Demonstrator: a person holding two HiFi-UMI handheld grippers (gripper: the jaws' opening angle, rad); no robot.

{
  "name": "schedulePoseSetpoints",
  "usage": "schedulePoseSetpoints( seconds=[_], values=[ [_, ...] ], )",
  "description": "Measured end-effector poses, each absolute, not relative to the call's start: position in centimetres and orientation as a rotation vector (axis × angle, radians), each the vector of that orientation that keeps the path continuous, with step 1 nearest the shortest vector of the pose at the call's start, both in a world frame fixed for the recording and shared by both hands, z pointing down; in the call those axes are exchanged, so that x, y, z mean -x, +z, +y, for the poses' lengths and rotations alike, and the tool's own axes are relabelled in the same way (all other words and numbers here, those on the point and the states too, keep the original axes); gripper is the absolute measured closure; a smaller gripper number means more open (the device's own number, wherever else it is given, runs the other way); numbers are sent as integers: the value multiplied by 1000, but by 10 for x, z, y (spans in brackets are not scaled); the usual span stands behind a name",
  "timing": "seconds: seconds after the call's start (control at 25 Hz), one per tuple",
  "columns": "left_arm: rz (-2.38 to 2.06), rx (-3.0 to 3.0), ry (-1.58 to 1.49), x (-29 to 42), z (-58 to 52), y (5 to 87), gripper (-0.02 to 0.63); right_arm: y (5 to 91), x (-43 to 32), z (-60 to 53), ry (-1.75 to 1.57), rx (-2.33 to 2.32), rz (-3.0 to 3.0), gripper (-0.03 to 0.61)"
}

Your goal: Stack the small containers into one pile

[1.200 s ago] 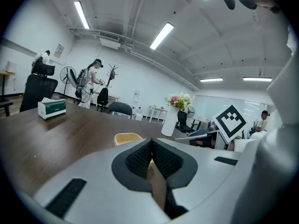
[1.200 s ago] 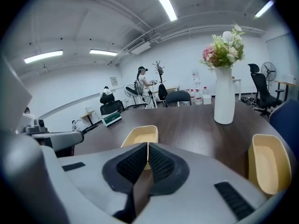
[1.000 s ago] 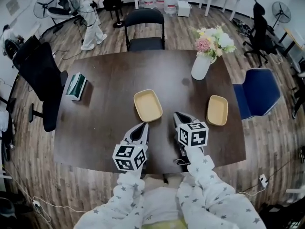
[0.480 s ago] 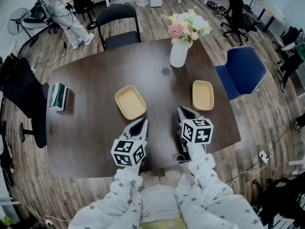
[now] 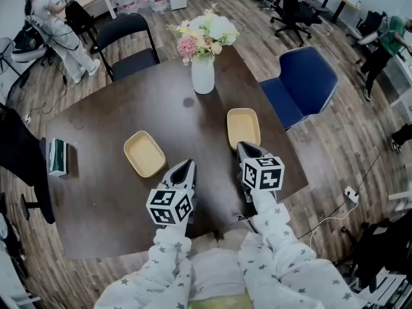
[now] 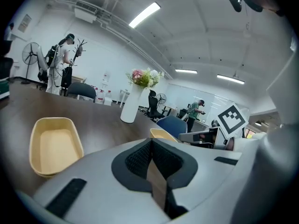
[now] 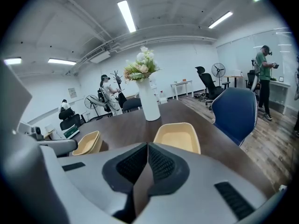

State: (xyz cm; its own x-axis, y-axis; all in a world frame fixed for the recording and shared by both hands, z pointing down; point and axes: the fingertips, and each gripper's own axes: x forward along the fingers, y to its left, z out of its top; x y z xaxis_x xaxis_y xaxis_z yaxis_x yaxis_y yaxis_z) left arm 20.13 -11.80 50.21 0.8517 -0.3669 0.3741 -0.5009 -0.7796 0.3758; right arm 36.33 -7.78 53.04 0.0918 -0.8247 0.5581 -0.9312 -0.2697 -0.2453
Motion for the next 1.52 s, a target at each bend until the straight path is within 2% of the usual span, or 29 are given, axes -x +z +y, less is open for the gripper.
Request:
schedulePoseSetpoints(
  seconds=[0.48, 0.6, 0.8, 1.12, 1.24, 1.52],
  values=[
    [-590, -2548, 451, -282, -95, 519, 589, 556, -451, -65, 887, -2203, -1660, 549],
    [-596, -2540, 465, -293, -91, 526, 589, 571, -457, -66, 937, -2185, -1665, 471],
    [-606, -2522, 490, -304, -88, 534, 589, 594, -463, -68, 1002, -2157, -1637, 417],
    [-621, -2495, 524, -305, -88, 545, 589, 614, -466, -70, 1107, -2123, -1590, 425],
    [-627, -2487, 527, -303, -86, 547, 589, 617, -468, -68, 1116, -2127, -1539, 522],
    [-653, -2490, 506, -300, -88, 543, 589, 606, -467, -75, 1113, -2143, -1554, 543]
  ],
)
